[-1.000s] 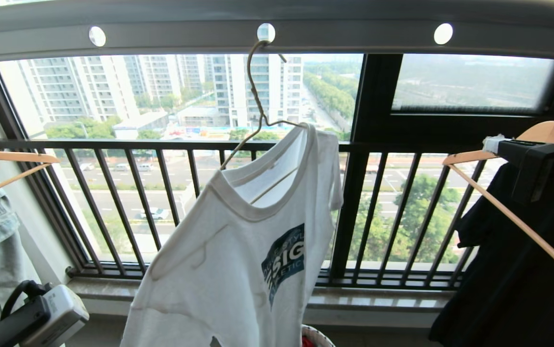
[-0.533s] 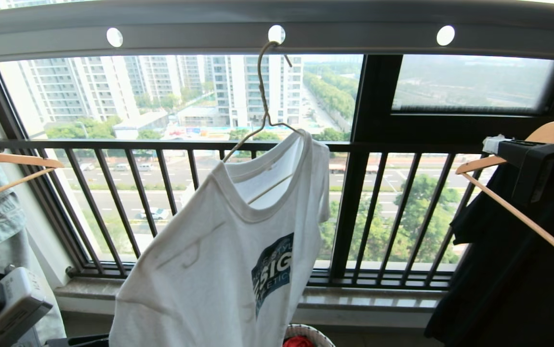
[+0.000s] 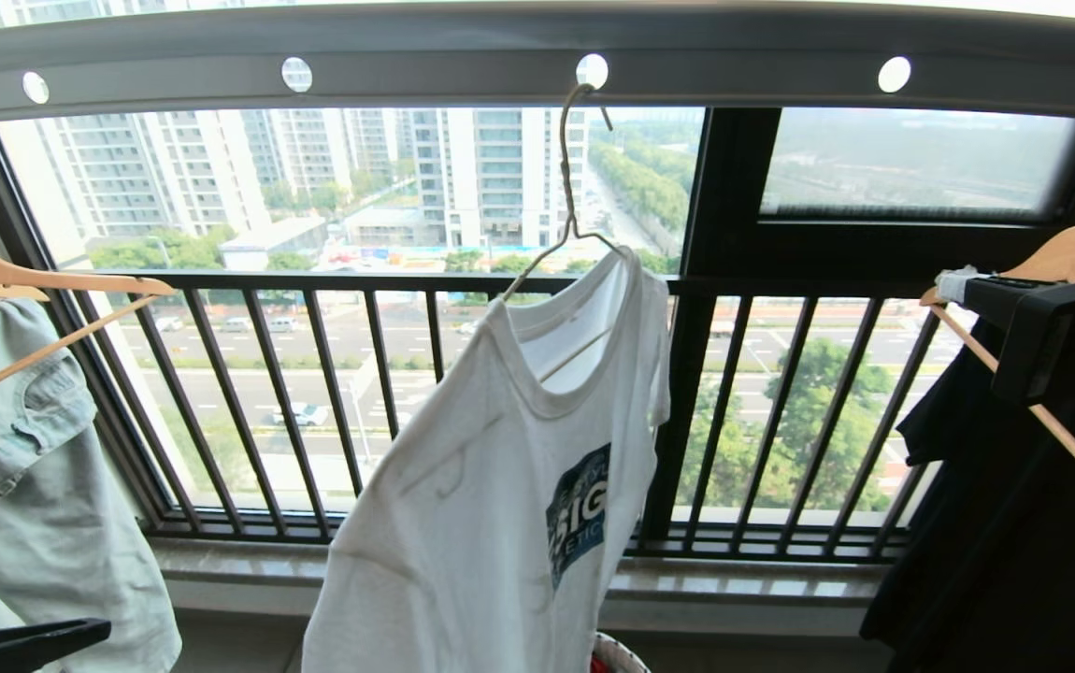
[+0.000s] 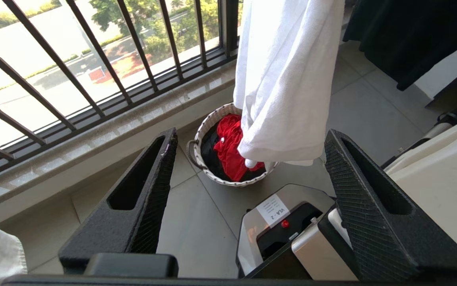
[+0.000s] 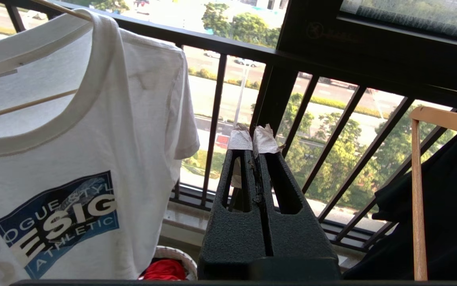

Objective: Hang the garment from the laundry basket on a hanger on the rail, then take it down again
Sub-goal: Take the clothes off the clothes rack

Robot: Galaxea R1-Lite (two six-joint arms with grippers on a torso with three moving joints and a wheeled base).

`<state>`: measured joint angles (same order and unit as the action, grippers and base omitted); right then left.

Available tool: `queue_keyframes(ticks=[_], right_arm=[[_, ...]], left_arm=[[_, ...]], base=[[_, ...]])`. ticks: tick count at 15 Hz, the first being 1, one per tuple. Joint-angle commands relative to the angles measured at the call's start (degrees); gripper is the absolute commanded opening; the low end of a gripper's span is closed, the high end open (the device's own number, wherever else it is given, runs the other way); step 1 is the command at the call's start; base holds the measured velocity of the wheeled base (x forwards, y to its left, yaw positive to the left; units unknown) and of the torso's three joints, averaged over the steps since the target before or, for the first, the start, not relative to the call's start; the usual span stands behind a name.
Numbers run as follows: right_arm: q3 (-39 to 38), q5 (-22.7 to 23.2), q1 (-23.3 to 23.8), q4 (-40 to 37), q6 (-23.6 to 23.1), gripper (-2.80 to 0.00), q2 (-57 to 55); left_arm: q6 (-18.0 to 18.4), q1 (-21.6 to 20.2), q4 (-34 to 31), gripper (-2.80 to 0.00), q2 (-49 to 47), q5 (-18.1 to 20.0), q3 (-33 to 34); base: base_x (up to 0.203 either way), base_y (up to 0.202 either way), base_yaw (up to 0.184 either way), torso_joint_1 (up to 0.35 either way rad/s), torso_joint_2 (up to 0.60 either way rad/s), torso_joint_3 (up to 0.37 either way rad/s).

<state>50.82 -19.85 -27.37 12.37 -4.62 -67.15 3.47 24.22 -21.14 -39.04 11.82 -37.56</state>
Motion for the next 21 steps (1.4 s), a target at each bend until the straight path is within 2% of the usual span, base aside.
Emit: queue_keyframes(ticks=[1,2,3,7,9,12,14,16,17,19,21], right_arm=[[0.0,0.0,-0.1,0.1,0.0,-2.8,-0.1],[-0.2,0.0,-0.1,0.1,0.0,-2.8,-0.3],[-0.6,0.1,-0.1,0.1,0.0,-2.8,-0.4],[-1.3,1.3,-0.1,0.4,0.4,-2.8,-3.2],[-1.3,1.6,-0.1,1.3,2.2,-2.8,-5.5],[-1.6,1.7,-0.1,3.2,3.0,-2.8,-8.9],[-1.7,1.7,-0.1,3.3,3.1,-2.8,-9.7],[-1.8,1.7,-0.1,3.3,3.2,-2.8,-10.5],[-1.8,1.7,-0.1,3.3,3.2,-2.8,-10.5],[-1.7,1.7,0.0,3.3,3.1,-2.8,-10.6],[-1.8,1.7,0.0,3.3,3.2,-2.8,-10.8]], left_arm=[[-3.6,0.0,-0.8,0.0,1.8,0.3,-4.2],[-4.3,0.0,-0.8,0.0,1.1,0.4,-5.6],[-4.5,0.0,-0.7,-2.8,0.1,0.9,-6.7],[-4.6,0.0,-0.7,-2.8,-4.3,4.8,-9.8],[-4.6,0.1,-0.7,-2.8,-7.4,6.7,-13.1],[-4.5,0.2,-0.5,-2.8,-13.9,8.4,-16.4],[-4.8,0.9,2.9,-2.8,-18.9,8.7,-16.6],[-8.0,3.9,9.3,-2.8,-22.4,8.8,-17.0],[-9.7,6.5,10.8,0.0,-23.1,8.8,-17.9],[-13.1,10.7,11.8,0.0,-24.9,8.7,-21.6],[-14.3,13.3,11.9,0.0,-26.8,8.6,-23.9]], base=[[0.0,0.0,0.0,0.0,0.0,0.0],[0.0,0.0,0.0,0.0,0.0,0.0],[0.0,0.0,0.0,0.0,0.0,0.0],[0.0,0.0,0.0,0.0,0.0,0.0],[0.0,0.0,0.0,0.0,0.0,0.0],[0.0,0.0,0.0,0.0,0.0,0.0],[0.0,0.0,0.0,0.0,0.0,0.0],[0.0,0.0,0.0,0.0,0.0,0.0],[0.0,0.0,0.0,0.0,0.0,0.0],[0.0,0.0,0.0,0.0,0.0,0.0],[0.0,0.0,0.0,0.0,0.0,0.0]])
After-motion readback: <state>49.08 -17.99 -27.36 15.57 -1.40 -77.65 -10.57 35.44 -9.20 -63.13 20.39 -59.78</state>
